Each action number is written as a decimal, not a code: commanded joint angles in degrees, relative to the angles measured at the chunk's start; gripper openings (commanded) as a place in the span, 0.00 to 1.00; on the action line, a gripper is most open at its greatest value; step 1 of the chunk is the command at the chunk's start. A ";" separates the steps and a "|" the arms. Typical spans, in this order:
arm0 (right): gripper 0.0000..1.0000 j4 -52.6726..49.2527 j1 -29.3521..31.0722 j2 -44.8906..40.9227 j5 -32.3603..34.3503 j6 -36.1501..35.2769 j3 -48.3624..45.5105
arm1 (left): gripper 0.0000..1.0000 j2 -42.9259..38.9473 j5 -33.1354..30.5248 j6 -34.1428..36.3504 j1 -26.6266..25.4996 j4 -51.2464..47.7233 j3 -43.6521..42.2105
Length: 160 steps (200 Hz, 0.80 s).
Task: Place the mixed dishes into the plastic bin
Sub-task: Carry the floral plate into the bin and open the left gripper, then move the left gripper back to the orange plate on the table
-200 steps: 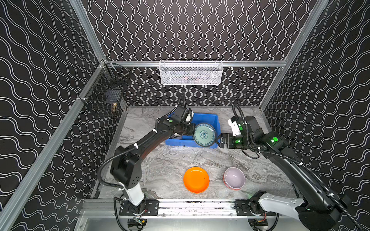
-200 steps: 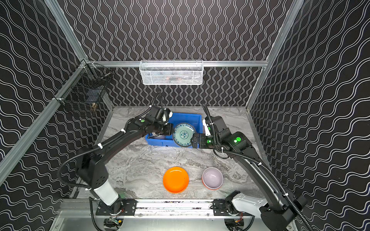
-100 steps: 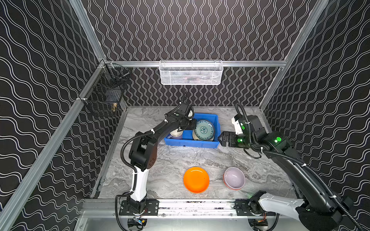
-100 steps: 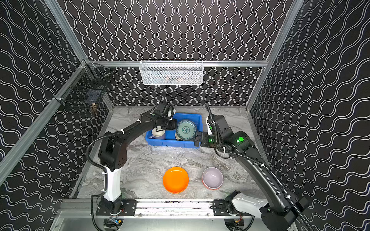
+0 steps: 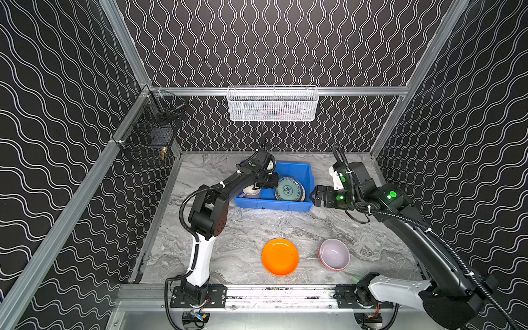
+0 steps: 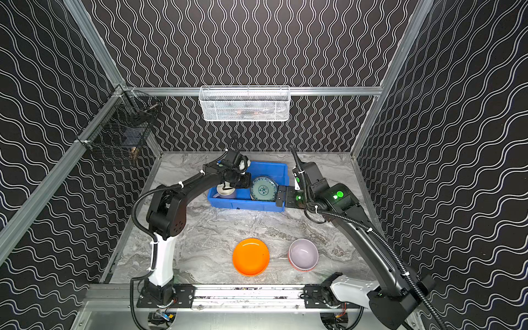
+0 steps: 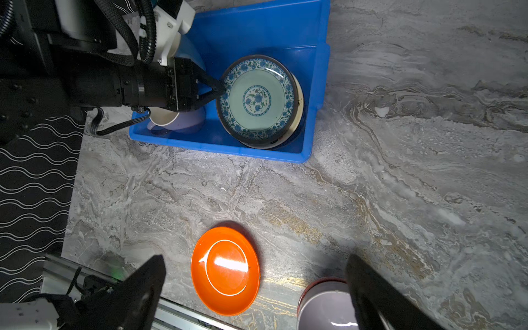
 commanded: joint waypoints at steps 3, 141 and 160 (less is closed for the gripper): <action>0.99 -0.93 0.06 0.07 0.96 0.89 0.79 | 0.26 0.22 1.84 0.91 0.04 1.43 -0.18; 0.99 -0.42 0.01 -2.12 0.10 0.89 -1.38 | 0.47 -16.00 2.82 2.67 -3.10 -3.27 -9.40; 0.99 0.32 0.10 -1.63 -1.00 -0.21 -1.67 | 0.48 -24.56 0.50 3.07 -4.45 -5.23 -18.43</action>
